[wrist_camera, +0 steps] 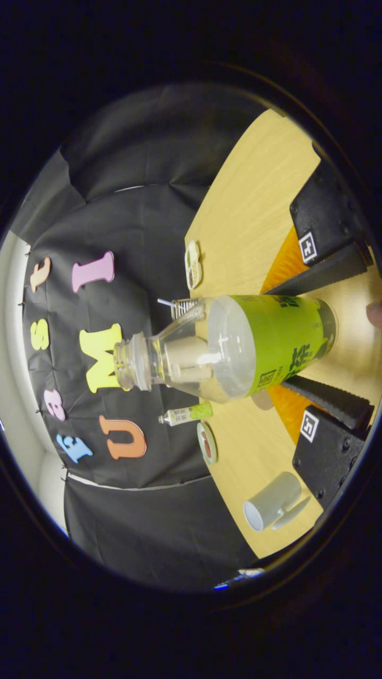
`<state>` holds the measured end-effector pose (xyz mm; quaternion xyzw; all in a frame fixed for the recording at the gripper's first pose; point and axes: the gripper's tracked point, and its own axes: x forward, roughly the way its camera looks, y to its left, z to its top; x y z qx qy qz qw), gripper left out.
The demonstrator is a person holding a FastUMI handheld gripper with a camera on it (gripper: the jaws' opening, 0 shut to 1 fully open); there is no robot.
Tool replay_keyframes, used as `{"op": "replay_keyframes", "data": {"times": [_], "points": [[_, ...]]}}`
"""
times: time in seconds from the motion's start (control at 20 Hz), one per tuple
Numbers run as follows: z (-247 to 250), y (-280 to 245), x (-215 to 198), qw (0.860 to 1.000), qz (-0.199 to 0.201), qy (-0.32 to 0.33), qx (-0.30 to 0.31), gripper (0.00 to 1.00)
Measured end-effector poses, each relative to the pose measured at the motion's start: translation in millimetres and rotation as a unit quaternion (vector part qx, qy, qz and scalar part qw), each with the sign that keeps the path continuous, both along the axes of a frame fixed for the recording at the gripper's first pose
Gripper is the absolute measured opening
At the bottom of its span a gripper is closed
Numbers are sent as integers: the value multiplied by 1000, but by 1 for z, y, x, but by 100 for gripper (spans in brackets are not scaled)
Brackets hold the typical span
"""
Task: Take the bottle from table, then pour the juice into the cup, finally place the bottle on the coaster
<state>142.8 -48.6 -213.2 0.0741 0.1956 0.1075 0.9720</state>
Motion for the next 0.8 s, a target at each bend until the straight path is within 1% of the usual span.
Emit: {"op": "replay_keyframes", "data": {"times": [0.15,0.25,0.4,0.6,0.8], "points": [[4,-5,1,1000,-7,-4,-6,80],[5,-7,0,1000,-6,-9,-22,78],[20,-5,1,998,0,-21,-51,76],[50,3,5,991,11,-55,-122,75],[67,18,3,978,36,-66,-192,75]]}}
